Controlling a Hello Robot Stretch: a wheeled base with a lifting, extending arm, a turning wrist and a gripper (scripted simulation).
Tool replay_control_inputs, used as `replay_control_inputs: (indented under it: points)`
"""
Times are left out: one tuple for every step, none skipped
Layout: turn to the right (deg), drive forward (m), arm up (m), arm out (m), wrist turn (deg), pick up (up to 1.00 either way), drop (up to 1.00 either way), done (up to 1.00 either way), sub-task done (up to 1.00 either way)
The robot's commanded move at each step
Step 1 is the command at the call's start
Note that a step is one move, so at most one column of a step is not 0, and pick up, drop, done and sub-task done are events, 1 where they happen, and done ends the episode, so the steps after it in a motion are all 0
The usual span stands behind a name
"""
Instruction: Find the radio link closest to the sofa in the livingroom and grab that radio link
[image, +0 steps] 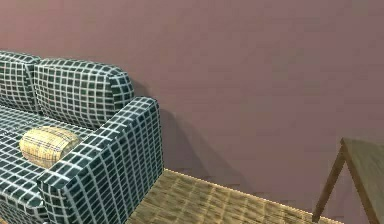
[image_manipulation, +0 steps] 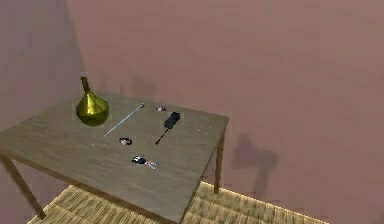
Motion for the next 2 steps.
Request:
replay_control_inputs:
  points:
    - [-3.0,0.0,0.0,0.0,0.0,0.0,0.0,0.0,0.0]
    - [36.0,0.0,0.0,0.0,0.0,0.0,0.0,0.0,0.0]
